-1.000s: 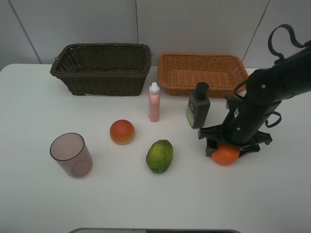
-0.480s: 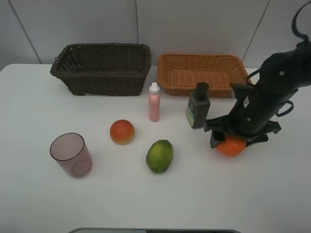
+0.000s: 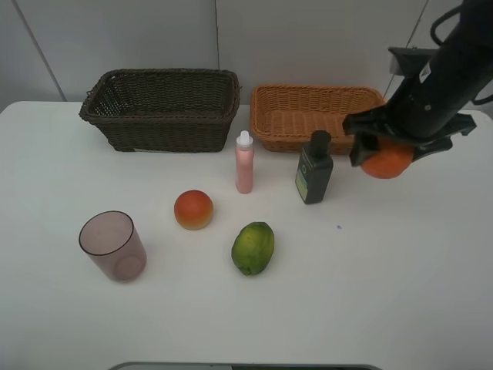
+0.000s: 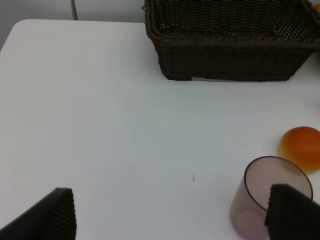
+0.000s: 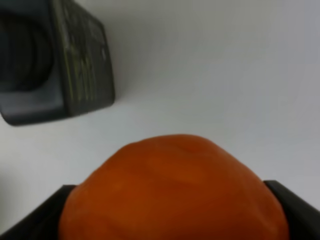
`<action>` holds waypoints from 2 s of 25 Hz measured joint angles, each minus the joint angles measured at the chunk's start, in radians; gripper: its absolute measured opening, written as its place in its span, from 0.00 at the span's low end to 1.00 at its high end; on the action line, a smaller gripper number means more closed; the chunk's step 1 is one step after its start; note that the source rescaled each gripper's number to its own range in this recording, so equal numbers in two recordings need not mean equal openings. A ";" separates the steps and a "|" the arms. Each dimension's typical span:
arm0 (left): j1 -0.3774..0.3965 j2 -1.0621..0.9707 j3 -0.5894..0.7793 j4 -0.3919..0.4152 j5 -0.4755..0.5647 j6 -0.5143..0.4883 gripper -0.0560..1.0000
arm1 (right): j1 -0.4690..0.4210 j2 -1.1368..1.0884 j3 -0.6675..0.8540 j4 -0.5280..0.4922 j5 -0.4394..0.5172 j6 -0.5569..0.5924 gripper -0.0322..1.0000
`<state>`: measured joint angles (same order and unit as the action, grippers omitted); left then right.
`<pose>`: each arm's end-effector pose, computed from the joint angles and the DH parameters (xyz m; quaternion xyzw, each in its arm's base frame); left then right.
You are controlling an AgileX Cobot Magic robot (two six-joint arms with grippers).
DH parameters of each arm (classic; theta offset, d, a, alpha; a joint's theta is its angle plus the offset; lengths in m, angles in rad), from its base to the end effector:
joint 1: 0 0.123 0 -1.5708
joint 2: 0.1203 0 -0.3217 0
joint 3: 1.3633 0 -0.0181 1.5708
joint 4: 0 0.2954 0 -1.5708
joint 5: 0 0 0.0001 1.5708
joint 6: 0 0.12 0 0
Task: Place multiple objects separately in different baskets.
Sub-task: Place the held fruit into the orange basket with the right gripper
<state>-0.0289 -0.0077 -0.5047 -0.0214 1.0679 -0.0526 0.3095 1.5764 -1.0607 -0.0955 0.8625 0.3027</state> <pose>0.0209 -0.0029 0.2866 -0.0096 0.8518 -0.0320 0.5228 0.3359 0.0983 0.2209 -0.0291 0.9890 0.0036 0.1449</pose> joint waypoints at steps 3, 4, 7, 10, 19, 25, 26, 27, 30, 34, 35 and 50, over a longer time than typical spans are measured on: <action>0.000 0.000 0.000 0.000 0.000 0.000 0.98 | -0.038 0.052 -0.125 0.001 0.058 -0.039 0.62; 0.000 0.000 0.000 0.000 0.000 0.000 0.98 | -0.047 0.071 -0.163 0.000 0.070 -0.049 0.62; 0.000 0.000 0.000 0.000 0.000 0.000 0.98 | -0.064 0.158 -0.304 -0.001 0.102 -0.089 0.62; 0.000 0.000 0.000 0.000 0.000 0.000 0.98 | -0.072 0.266 -0.455 -0.013 0.124 -0.125 0.62; 0.000 0.000 0.000 0.000 0.000 0.000 0.98 | -0.072 0.539 -0.770 -0.059 0.157 -0.135 0.62; 0.000 0.000 0.000 0.000 0.000 0.000 0.98 | -0.072 0.637 -0.794 -0.063 0.093 -0.135 0.62; 0.000 0.000 0.000 0.000 0.000 0.000 0.98 | -0.072 0.646 -0.794 -0.069 0.073 -0.135 0.62; 0.000 0.000 0.000 0.000 0.000 0.000 0.98 | -0.072 0.655 -0.794 -0.077 0.055 -0.135 0.62; 0.000 0.000 0.000 0.000 0.000 0.000 0.98 | -0.072 0.681 -0.795 -0.096 0.011 -0.133 0.62; 0.000 0.000 0.000 0.000 0.000 0.000 0.98 | -0.072 0.702 -0.795 -0.114 -0.024 -0.133 0.62; 0.000 0.000 0.000 0.000 0.000 0.000 0.98 | -0.072 0.706 -0.795 -0.114 -0.028 -0.133 0.62; 0.000 0.000 0.000 0.000 0.000 0.000 0.98 | -0.072 0.712 -0.795 -0.139 -0.045 -0.072 1.00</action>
<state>-0.0289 -0.0077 -0.5047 -0.0214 1.0679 -0.0526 0.2379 2.2885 -1.8554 -0.2346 0.8177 0.2307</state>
